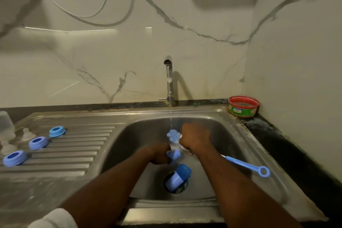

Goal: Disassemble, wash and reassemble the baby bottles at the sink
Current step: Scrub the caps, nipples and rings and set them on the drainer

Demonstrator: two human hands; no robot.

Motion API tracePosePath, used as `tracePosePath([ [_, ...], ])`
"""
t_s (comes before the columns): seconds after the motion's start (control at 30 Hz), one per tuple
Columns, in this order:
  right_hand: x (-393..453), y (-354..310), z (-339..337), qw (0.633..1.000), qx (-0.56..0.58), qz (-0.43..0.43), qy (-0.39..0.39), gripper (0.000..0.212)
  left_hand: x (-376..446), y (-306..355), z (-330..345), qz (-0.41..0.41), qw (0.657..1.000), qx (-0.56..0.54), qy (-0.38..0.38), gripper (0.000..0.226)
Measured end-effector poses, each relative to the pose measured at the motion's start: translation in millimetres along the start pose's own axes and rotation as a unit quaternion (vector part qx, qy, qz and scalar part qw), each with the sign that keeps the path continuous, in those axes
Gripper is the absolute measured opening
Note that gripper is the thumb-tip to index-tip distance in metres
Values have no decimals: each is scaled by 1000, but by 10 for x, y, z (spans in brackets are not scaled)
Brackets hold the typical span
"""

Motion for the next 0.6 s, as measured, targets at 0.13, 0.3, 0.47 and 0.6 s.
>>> tracePosePath([
  [0.13, -103, 52, -75, 999, 14, 32, 14, 27, 24, -94, -162, -12, 993, -66, 96, 37],
  [0.3, -223, 59, -179, 996, 79, 44, 26, 25, -13, -110, -305, -10, 981, -103, 163, 33],
  [0.47, -291, 72, -350, 990, 127, 52, 9, 41, -42, -142, -462, -67, 935, -263, 226, 22],
  [0.6, -338, 123, -457, 992, 95, 67, 37, 40, -29, -110, -619, -91, 863, -435, 241, 29],
])
Point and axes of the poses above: each hand's wrist, its own x-axis towards the middle knuckle, its own z-axis out of the palm, y = z × x, the point moved 7 cm from there along x, towards the middle knuckle, and after that the axes turned 5 degrees about -z, right-handed, at the moved point
